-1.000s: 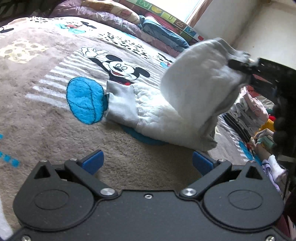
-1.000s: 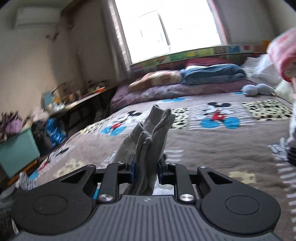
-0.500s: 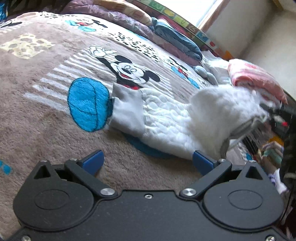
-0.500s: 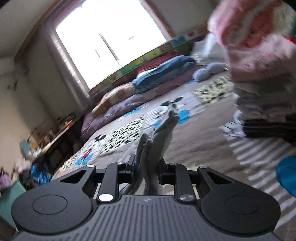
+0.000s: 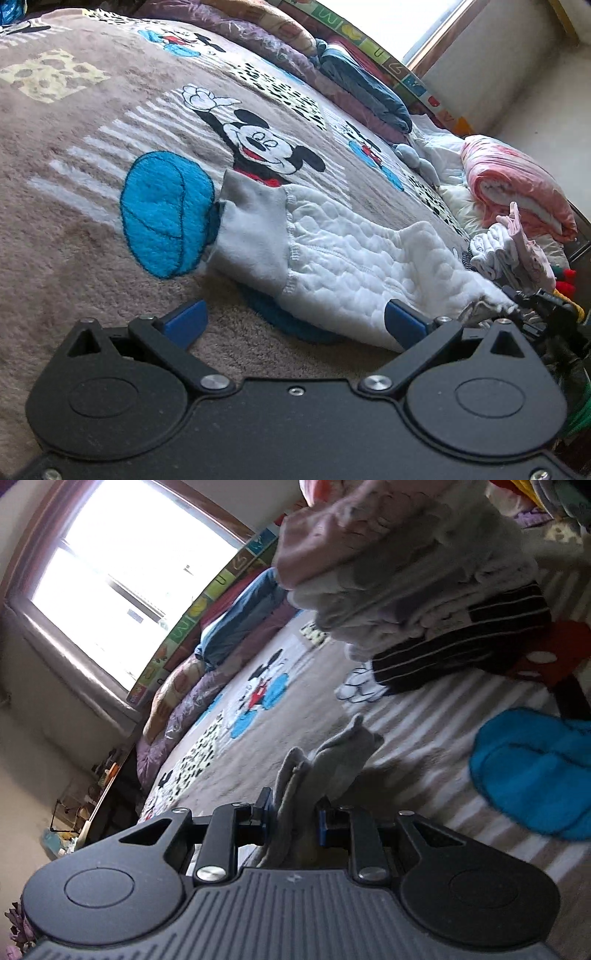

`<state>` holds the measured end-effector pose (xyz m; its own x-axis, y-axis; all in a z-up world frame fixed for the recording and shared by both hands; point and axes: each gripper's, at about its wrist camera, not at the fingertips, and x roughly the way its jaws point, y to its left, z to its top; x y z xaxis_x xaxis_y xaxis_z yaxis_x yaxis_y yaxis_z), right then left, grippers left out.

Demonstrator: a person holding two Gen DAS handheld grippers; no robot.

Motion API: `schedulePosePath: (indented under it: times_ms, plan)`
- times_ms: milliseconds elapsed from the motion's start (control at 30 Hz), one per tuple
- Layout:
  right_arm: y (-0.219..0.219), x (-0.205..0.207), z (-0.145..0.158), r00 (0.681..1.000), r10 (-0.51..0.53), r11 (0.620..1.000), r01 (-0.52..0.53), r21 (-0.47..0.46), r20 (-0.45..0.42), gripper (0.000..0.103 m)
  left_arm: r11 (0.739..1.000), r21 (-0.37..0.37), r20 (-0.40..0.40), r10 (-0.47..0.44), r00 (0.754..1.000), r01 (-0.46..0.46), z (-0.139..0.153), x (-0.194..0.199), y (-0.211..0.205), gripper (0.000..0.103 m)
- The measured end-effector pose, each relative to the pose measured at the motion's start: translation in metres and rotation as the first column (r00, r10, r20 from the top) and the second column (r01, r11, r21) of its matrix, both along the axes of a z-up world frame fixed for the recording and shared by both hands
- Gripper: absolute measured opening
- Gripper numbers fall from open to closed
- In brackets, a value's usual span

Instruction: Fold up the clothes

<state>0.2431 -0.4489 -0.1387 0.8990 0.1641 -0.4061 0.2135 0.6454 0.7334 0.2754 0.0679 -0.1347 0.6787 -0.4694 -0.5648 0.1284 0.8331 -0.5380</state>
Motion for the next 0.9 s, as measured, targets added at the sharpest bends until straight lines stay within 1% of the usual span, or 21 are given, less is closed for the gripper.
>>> schedulePosePath:
  times_ms: [167, 267, 300, 333, 367, 400, 433, 467, 500, 600, 700, 767, 800, 833, 867, 900]
  plan:
    - [-0.015, 0.006, -0.001, 1.000, -0.005, 1.000, 0.006, -0.020, 0.020, 0.029, 1.000, 0.005, 0.001, -0.001, 1.000, 0.001, -0.002, 0.003, -0.002, 0.103]
    - [-0.020, 0.008, 0.005, 1.000, -0.017, 0.997, 0.018, -0.071, 0.014, 0.030, 1.000, -0.001, 0.001, 0.000, 1.000, 0.000, -0.003, 0.005, -0.002, 0.103]
    - [-0.019, 0.006, 0.008, 1.000, -0.019, 0.995, 0.020, -0.103, 0.016, 0.033, 1.000, -0.004, 0.000, 0.002, 1.000, -0.002, -0.003, 0.006, -0.002, 0.103]
    - [-0.019, 0.004, 0.011, 1.000, -0.021, 0.991, 0.023, -0.134, 0.018, 0.040, 1.000, -0.008, -0.001, 0.003, 1.000, -0.003, -0.003, 0.006, -0.002, 0.103]
    - [-0.018, 0.002, 0.013, 1.000, -0.023, 0.986, 0.026, -0.166, 0.020, 0.046, 1.000, -0.012, -0.001, 0.005, 1.000, -0.005, -0.003, 0.007, -0.001, 0.103]
    - [-0.017, 0.001, 0.015, 1.000, -0.019, 0.981, 0.023, -0.194, 0.022, 0.054, 1.000, -0.016, -0.002, 0.007, 1.000, -0.007, -0.003, 0.008, -0.001, 0.103]
    - [-0.015, 0.001, 0.016, 1.000, 0.000, 0.977, 0.004, -0.212, 0.020, 0.057, 1.000, -0.019, -0.003, 0.008, 1.000, -0.008, -0.004, 0.009, -0.001, 0.103]
    - [-0.013, 0.002, 0.016, 1.000, 0.020, 0.973, -0.015, -0.230, 0.019, 0.057, 1.000, -0.024, -0.004, 0.011, 1.000, -0.011, -0.004, 0.009, -0.001, 0.103]
    - [-0.011, 0.003, 0.016, 0.999, 0.039, 0.968, -0.035, -0.249, 0.012, 0.058, 0.999, -0.029, -0.005, 0.014, 1.000, -0.014, -0.004, 0.010, -0.001, 0.103]
    - [0.000, 0.015, 0.006, 0.994, 0.092, 0.945, -0.105, -0.309, -0.058, 0.060, 0.999, -0.035, -0.005, 0.020, 1.000, -0.021, -0.004, 0.012, -0.001, 0.103]
    - [0.011, 0.027, -0.004, 0.982, 0.139, 0.915, -0.177, -0.363, -0.131, 0.065, 0.999, -0.042, -0.004, 0.027, 1.000, -0.027, -0.005, 0.013, -0.001, 0.103]
    - [0.018, 0.035, -0.011, 0.970, 0.167, 0.892, -0.226, -0.392, -0.178, 0.065, 0.998, -0.048, -0.004, 0.032, 0.999, -0.032, -0.005, 0.015, -0.001, 0.103]
    - [0.021, 0.037, -0.015, 0.963, 0.184, 0.884, -0.249, -0.395, -0.195, 0.056, 0.998, -0.050, -0.004, 0.034, 0.999, -0.034, -0.005, 0.016, -0.001, 0.103]
    - [0.023, 0.038, -0.017, 0.957, 0.200, 0.875, -0.270, -0.402, -0.209, 0.039, 0.998, -0.049, -0.004, 0.034, 0.999, -0.034, -0.005, 0.017, -0.001, 0.103]
    - [0.026, 0.038, -0.015, 0.955, 0.212, 0.863, -0.284, -0.418, -0.209, 0.034, 0.998, -0.048, -0.004, 0.034, 0.999, -0.035, -0.006, 0.017, -0.002, 0.103]
    - [0.028, 0.035, -0.012, 0.955, 0.218, 0.857, -0.286, -0.429, -0.200, 0.026, 0.998, -0.047, -0.003, 0.035, 0.999, -0.035, -0.006, 0.018, -0.003, 0.103]
